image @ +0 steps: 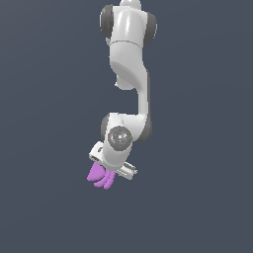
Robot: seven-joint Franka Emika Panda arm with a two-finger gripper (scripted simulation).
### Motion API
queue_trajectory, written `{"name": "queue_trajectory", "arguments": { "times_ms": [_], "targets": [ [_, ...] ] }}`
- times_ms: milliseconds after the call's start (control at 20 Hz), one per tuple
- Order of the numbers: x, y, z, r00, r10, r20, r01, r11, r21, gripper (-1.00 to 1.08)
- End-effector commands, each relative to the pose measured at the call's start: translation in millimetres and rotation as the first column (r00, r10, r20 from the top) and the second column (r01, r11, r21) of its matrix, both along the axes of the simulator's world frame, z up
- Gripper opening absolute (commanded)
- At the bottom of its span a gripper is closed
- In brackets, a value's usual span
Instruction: Pick up the object and move it to a goal position.
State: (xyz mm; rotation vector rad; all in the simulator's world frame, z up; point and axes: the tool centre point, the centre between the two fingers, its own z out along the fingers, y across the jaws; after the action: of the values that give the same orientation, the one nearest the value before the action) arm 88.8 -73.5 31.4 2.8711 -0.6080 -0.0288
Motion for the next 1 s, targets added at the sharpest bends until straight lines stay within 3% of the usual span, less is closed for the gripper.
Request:
{"name": "queue_trajectory", "arguments": {
  "times_ms": [0, 100, 150, 950],
  "targets": [
    [-0.6, -1.5, -7.6, 1.0, -0.001, 0.0, 0.001, 1.0, 0.0, 1.08],
    [-0.7, -1.8, -9.3, 1.0, -0.001, 0.0, 0.001, 1.0, 0.0, 1.08],
    [-0.7, -1.8, -9.3, 1.0, -0.001, 0.0, 0.001, 1.0, 0.0, -1.0],
    [-2.8, 2.3, -1.7, 1.0, -0.001, 0.002, 0.001, 1.0, -0.001, -1.0]
  ]
}}
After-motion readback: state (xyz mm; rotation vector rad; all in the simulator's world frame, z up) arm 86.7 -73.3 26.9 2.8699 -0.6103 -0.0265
